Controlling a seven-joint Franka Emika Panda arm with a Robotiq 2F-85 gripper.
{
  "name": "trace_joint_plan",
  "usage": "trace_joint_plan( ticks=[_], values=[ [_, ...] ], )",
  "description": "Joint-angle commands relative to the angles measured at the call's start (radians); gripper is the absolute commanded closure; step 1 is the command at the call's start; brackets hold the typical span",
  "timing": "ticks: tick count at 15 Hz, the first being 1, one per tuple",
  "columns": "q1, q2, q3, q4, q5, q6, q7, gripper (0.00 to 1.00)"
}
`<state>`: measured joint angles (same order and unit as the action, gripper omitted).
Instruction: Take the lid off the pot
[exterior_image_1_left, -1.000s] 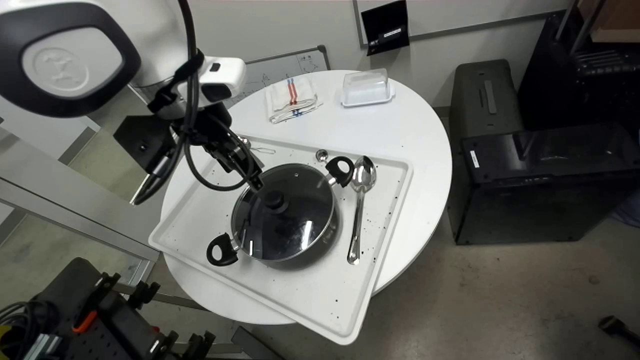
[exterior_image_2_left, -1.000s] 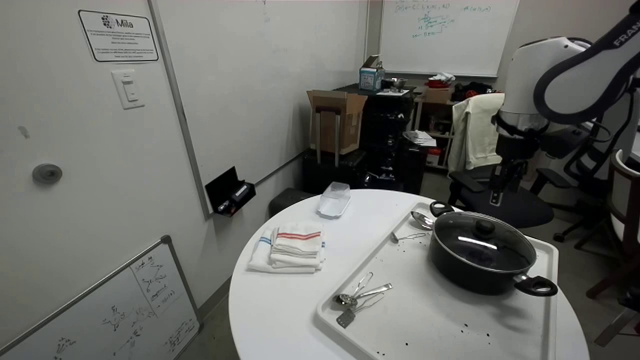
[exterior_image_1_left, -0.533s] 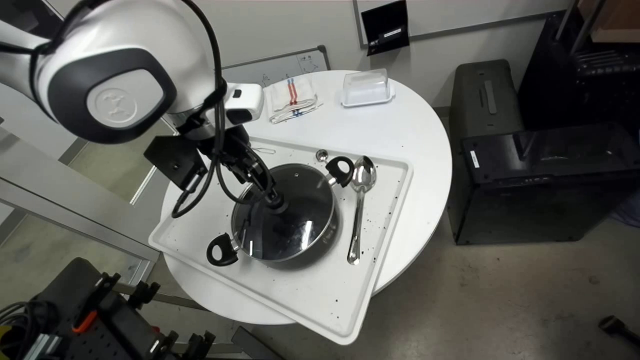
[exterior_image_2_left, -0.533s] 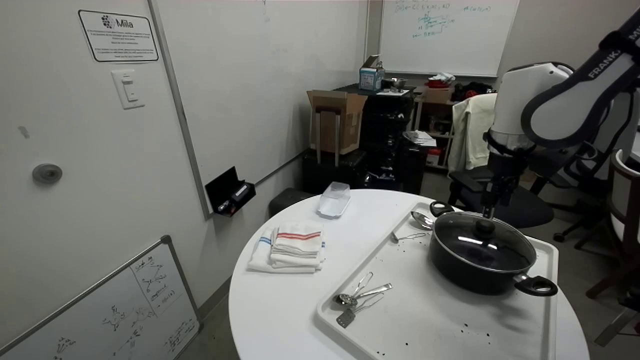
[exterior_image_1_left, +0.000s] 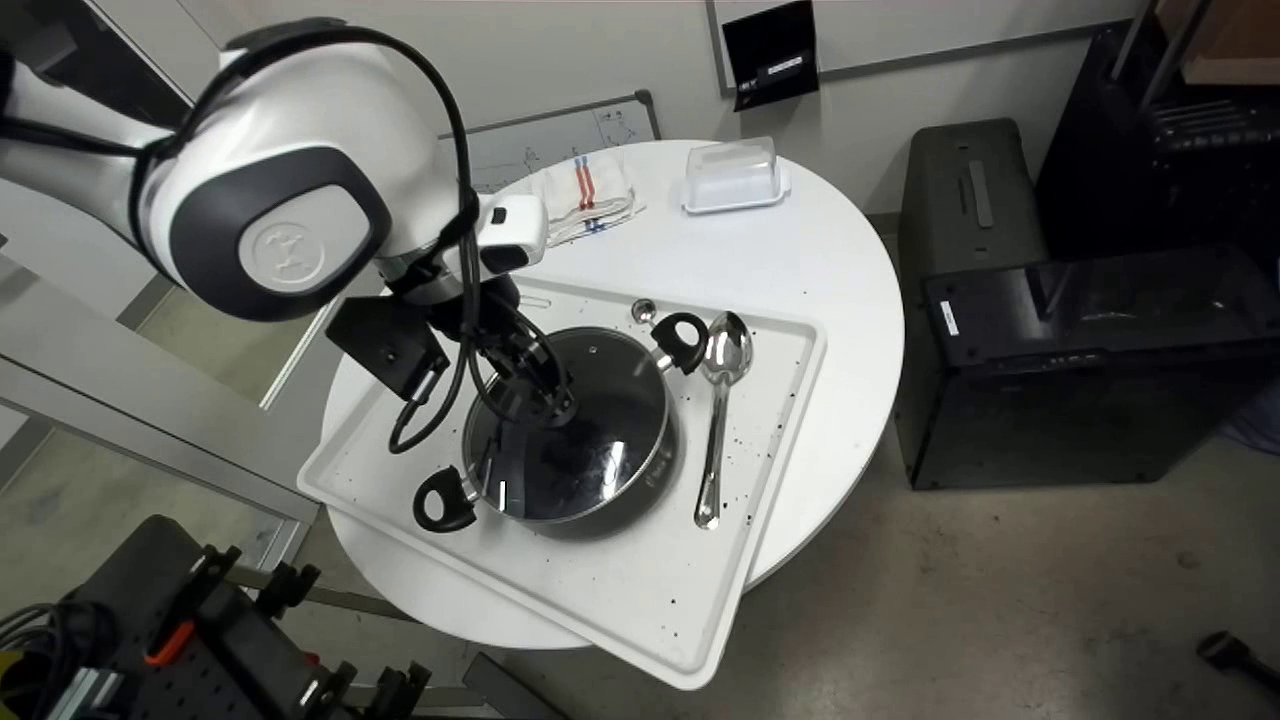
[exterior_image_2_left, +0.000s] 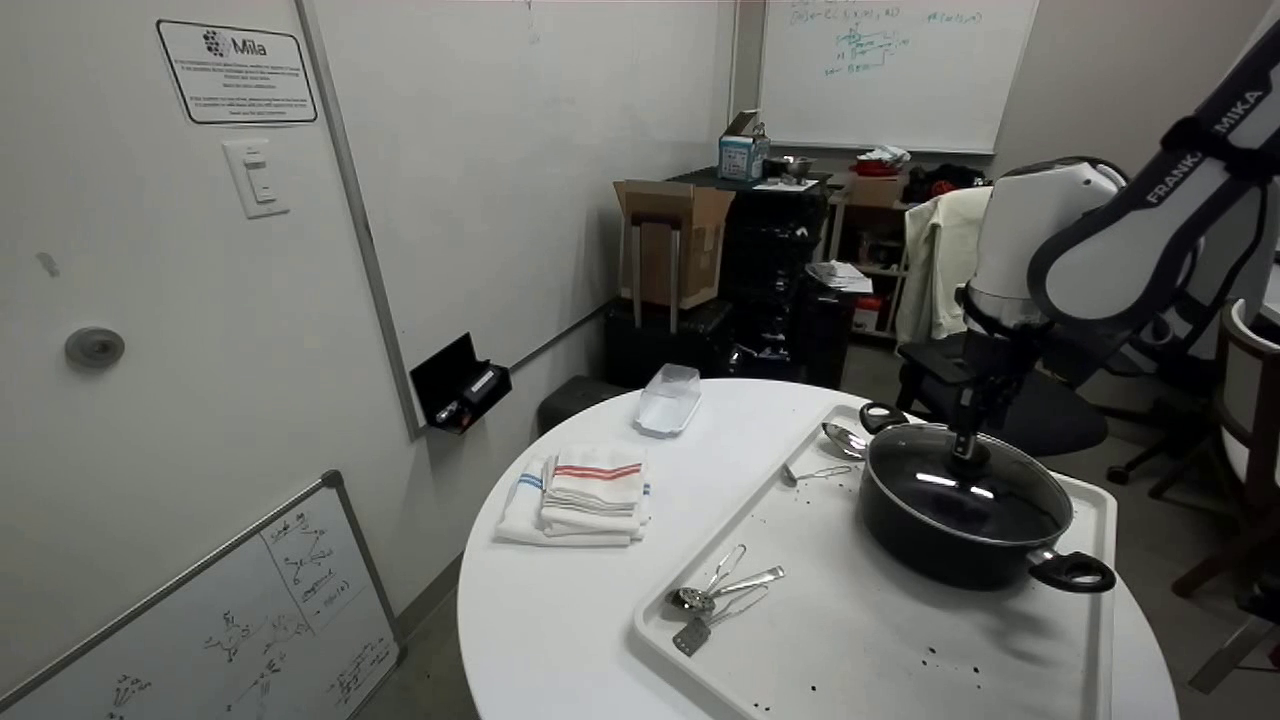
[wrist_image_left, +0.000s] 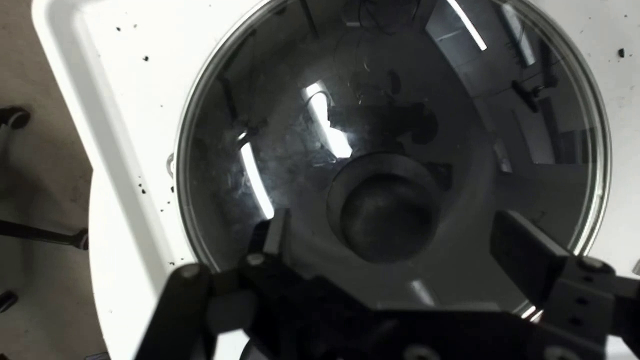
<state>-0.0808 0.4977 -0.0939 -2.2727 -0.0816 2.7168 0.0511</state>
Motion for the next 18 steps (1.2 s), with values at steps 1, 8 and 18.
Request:
trace_joint_plan(
  ticks=[1, 8, 18],
  values=[
    [0.029, 0.049, -0.030, 0.028, -0.022, 0.037, 0.005, 0.00],
    [0.038, 0.075, -0.041, 0.037, -0.021, 0.062, 0.000, 0.33],
    [0.034, 0.071, -0.047, 0.039, -0.014, 0.069, -0.001, 0.75]
  ],
)
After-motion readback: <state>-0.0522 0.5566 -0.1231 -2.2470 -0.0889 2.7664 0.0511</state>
